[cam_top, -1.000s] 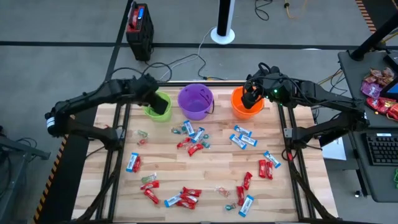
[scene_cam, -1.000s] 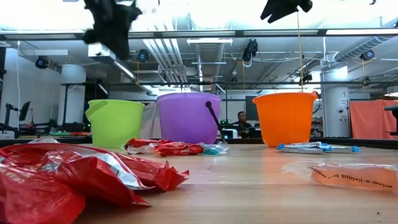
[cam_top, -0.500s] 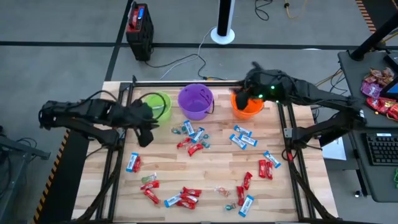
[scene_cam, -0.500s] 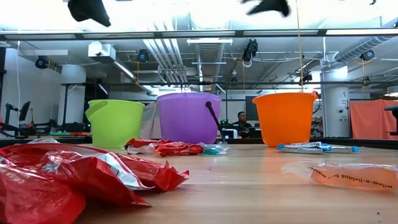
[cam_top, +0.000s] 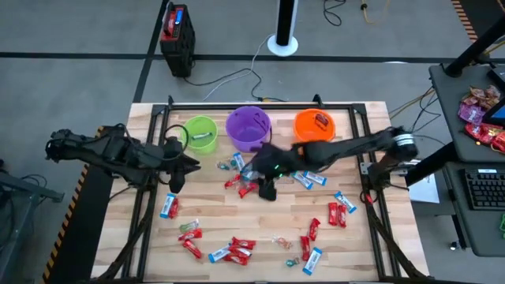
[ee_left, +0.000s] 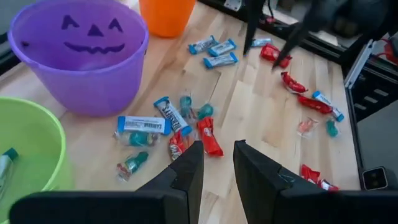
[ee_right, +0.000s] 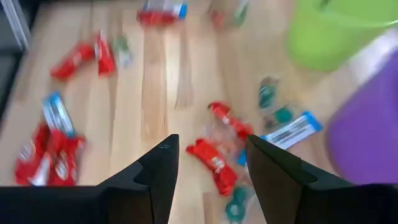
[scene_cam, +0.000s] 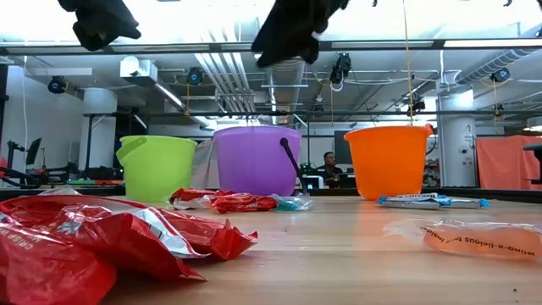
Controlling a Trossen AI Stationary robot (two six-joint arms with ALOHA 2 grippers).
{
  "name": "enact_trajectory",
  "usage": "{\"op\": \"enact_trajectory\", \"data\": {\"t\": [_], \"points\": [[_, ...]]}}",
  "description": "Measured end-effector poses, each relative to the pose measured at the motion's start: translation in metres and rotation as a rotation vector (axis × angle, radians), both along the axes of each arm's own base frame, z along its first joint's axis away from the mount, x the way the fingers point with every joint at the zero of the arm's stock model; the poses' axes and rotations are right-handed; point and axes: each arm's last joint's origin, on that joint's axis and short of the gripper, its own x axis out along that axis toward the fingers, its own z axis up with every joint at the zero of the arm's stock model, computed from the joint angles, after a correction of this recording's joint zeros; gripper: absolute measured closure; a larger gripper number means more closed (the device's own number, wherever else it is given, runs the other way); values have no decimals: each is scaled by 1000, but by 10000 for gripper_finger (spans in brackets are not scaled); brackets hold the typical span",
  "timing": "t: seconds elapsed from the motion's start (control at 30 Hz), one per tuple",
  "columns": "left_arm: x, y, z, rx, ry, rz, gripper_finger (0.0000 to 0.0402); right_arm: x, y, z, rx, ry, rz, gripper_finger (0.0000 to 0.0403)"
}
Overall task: Sort candy by brand, put in halloween buckets
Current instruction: Put the red chocolate into the orange bucket
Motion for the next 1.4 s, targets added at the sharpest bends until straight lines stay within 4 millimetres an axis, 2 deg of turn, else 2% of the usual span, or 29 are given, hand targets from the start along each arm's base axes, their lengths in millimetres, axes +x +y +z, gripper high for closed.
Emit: {"op": "enact_trajectory", "data": {"t": [0.13,0.33,0.5,0.77,0.93,1.2,1.33,1.4], "points": [[-8,3,7,32,-39,6,329,16,7,-35,-68,153,1,225],[-19,7,25,110,-107,20,329,36,8,-77,-143,256,4,225],[-24,9,33,157,-125,18,329,48,3,-103,-171,314,28,225],[-28,10,33,168,-119,27,329,55,2,-137,-134,389,37,225],[-27,10,33,168,-118,27,329,57,2,-144,-111,399,20,248],[-27,10,33,169,-118,27,329,57,2,-144,-68,406,7,378],[-27,10,32,169,-116,27,329,58,3,-138,-33,399,-1,387],[-27,10,32,169,-114,27,329,57,4,-127,-14,382,-17,389]]}}
